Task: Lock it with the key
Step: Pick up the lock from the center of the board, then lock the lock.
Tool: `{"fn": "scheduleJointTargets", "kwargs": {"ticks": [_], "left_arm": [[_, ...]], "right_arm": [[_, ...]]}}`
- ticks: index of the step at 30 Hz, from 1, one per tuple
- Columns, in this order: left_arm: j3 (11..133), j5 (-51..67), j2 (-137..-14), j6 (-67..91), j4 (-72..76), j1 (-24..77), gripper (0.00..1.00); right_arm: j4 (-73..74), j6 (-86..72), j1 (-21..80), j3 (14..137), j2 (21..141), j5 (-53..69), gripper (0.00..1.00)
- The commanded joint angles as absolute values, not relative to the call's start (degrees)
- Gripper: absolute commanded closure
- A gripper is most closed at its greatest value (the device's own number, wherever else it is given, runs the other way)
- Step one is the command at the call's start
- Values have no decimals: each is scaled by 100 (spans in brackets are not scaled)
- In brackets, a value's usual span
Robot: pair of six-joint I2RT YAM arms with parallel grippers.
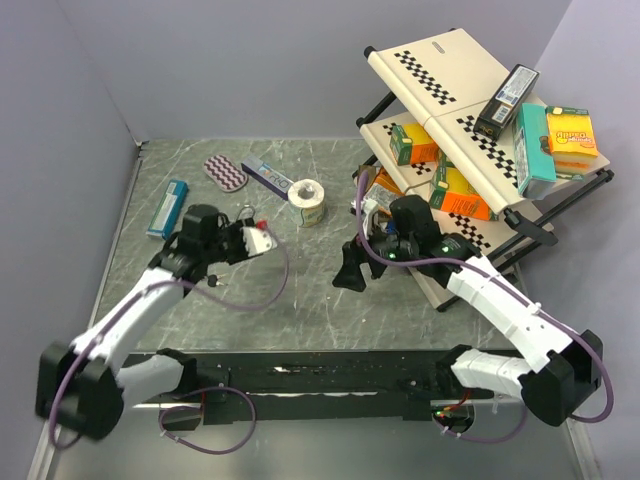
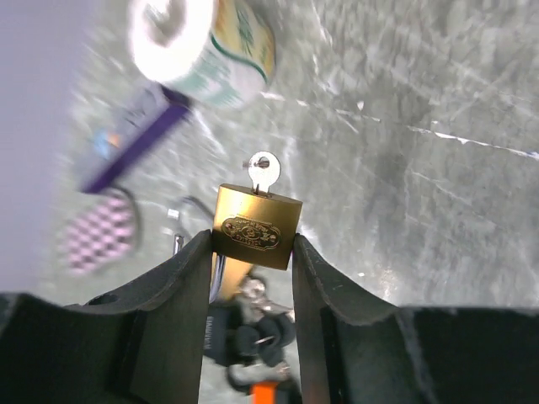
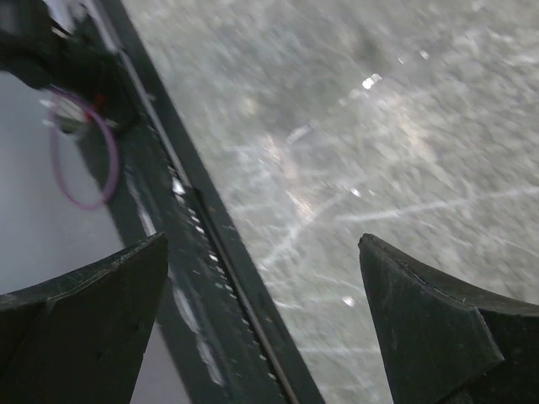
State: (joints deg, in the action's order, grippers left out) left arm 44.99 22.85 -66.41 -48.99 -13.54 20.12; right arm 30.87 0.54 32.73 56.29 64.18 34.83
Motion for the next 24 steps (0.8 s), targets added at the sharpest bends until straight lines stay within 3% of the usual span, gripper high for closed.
{"fn": "scheduleJointTargets", "kwargs": {"ticks": [1, 9, 24], "left_arm": [[3956, 2734, -5427, -5949, -1038, 2170, 99], [3603, 2277, -4158, -6487, -932, 2935, 99], [3788, 1450, -4043, -6275, -641, 3981, 99]], "right_arm": [[2681, -729, 3226, 6161, 6670, 4138, 0], [2277, -1520, 3444, 6855, 7487, 4597, 2], [1776, -1687, 4131, 7708, 8586, 4254, 12]]}}
